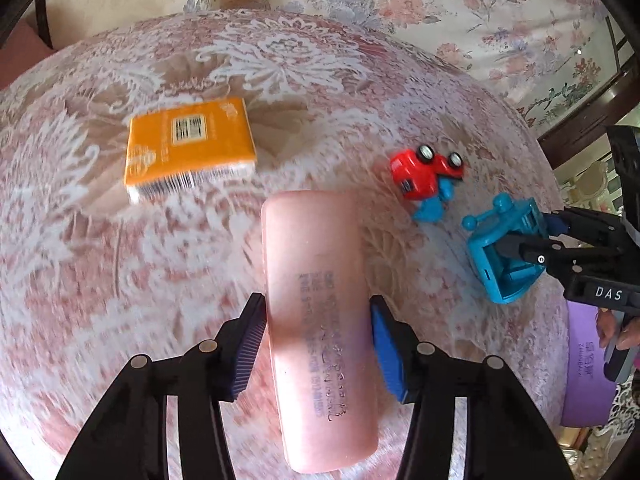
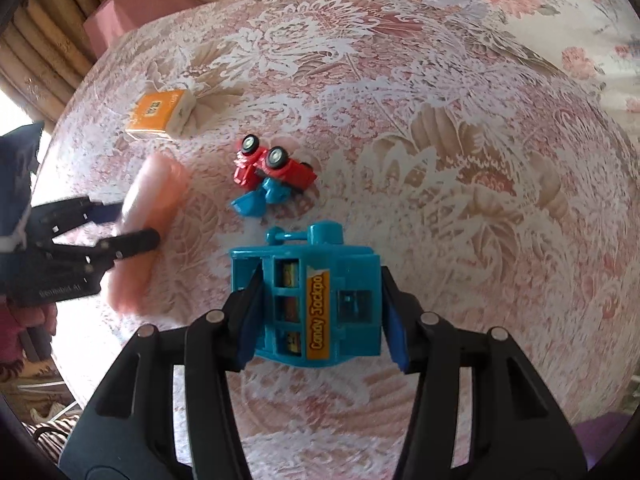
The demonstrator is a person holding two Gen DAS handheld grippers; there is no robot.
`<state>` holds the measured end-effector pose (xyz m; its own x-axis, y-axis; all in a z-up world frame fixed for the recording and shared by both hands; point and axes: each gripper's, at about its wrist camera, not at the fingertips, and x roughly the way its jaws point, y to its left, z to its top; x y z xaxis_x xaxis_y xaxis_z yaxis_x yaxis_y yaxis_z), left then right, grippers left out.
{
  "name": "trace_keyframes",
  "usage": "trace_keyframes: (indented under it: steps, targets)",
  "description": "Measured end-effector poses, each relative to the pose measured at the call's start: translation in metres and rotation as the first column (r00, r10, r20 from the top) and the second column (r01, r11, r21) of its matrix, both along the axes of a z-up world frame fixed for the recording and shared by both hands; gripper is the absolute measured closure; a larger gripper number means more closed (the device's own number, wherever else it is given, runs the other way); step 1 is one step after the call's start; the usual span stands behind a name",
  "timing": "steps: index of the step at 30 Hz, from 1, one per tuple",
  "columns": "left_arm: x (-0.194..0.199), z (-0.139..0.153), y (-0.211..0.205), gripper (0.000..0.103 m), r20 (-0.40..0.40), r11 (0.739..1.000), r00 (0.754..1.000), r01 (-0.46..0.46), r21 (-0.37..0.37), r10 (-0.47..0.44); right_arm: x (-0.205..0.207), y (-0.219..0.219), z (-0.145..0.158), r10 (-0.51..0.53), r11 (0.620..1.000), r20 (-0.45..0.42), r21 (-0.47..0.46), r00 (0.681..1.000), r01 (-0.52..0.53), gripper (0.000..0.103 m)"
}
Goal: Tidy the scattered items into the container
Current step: 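Grasp the pink pencil case with the left tool while the right tool holds the blue toy, then carry the pink case and blue toy with both tools over the purple box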
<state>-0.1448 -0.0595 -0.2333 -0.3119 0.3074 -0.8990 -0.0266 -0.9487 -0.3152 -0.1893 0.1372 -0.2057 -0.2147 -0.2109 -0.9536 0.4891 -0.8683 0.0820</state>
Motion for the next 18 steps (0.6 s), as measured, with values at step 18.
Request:
trace_keyframes:
  steps: [18]
  targets:
    - [0.049, 0.016, 0.049, 0.052, 0.025, 0.994, 0.994, 0.104, 0.023, -0.104, 0.075, 0.026, 0.024, -0.088, 0.993, 0.019, -0.076, 0.996, 0.089, 0.049]
